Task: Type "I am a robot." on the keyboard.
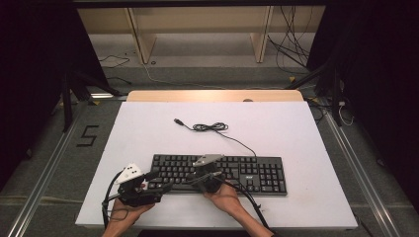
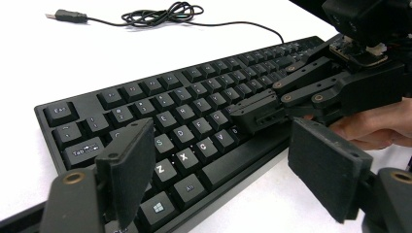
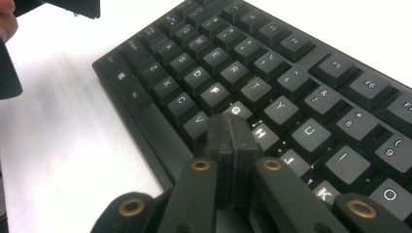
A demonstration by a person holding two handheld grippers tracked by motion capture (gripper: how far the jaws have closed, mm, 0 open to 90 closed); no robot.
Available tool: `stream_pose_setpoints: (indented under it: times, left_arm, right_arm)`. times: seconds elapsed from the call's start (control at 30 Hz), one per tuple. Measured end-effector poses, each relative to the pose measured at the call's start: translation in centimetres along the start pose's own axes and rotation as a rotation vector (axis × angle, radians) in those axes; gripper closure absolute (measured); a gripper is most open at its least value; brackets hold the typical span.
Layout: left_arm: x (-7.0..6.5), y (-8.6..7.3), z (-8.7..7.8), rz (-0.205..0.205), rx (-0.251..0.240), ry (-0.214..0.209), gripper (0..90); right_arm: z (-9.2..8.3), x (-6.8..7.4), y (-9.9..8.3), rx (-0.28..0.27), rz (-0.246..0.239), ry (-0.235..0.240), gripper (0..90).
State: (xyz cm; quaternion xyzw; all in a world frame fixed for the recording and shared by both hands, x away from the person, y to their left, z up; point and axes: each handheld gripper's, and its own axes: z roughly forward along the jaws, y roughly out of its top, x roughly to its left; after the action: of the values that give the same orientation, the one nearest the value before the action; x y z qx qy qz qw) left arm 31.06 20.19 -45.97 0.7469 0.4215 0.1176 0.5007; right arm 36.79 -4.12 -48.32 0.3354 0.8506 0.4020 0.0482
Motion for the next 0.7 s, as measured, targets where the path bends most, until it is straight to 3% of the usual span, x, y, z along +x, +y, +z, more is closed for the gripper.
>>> stream_pose_setpoints:
  times: [0.17,0.43,0.7]
  left_arm:
    - [0.1,0.0,0.0,-0.003,-0.002,0.002,24.9]
    - [0.1,0.0,0.0,-0.002,-0.002,0.003,24.9]
    - [0.2,0.0,0.0,-0.004,-0.004,0.003,25.0]
  right_arm:
    - [-0.2,-0.3,0.1,-0.004,0.019,0.010,90.0]
    - [-1.7,-1.1,0.6,-0.069,0.056,0.027,75.9]
    - [-2.7,-2.2,0.9,-0.092,0.077,0.015,62.9]
